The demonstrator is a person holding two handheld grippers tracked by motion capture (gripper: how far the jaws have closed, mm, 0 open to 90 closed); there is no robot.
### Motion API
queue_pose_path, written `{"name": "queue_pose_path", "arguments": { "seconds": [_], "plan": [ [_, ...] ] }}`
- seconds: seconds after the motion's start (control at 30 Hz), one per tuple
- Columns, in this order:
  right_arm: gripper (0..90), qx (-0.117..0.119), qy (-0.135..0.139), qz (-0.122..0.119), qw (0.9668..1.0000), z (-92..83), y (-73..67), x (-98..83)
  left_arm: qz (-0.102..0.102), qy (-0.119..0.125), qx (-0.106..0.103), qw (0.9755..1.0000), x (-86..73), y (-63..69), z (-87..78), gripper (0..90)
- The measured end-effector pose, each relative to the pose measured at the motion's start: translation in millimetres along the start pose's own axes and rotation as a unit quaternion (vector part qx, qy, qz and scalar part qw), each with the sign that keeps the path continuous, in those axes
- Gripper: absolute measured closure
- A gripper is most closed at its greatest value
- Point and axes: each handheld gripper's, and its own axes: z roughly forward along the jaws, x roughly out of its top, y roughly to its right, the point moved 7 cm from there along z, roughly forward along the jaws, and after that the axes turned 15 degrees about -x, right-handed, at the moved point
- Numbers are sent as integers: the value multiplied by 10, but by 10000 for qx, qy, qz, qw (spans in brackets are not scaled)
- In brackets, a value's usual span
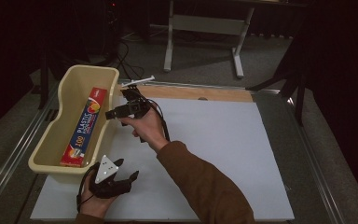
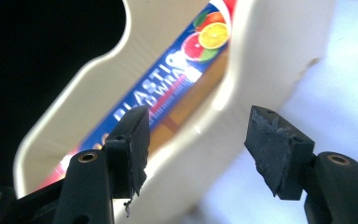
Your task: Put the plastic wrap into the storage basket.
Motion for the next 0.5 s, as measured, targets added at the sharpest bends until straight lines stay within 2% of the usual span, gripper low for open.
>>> {"name": "queue_pose_path", "arguments": {
  "seconds": [0.1,0.13,0.17,0.27,0.37,0.4,0.43,0.47,0.5],
  "plan": [
    [380,-2,101,-292,9995,-128,107,-72,1,20,13,10000,3,3,-5,300],
    [380,-2,101,-292,9995,-128,107,-72,1,20,13,10000,3,3,-5,300],
    [379,-130,198,-470,9986,-213,210,-111,-5,18,13,10000,3,3,-2,300],
    [379,-176,306,-589,9976,-343,336,-170,-7,25,15,10000,8,5,-2,297],
    [380,-289,384,-806,9956,-466,470,-288,6,13,12,10000,11,2,0,297],
    [380,-289,384,-806,9956,-466,470,-288,6,13,12,10000,11,2,0,297],
    [380,-360,450,-935,9939,-512,525,-350,6,13,12,10000,11,2,0,297],
    [380,-360,450,-935,9939,-512,525,-350,0,22,13,10000,16,3,8,297],
    [376,-572,662,-1250,9883,-625,660,-514,0,16,11,10000,19,4,15,297]
  ]
}}
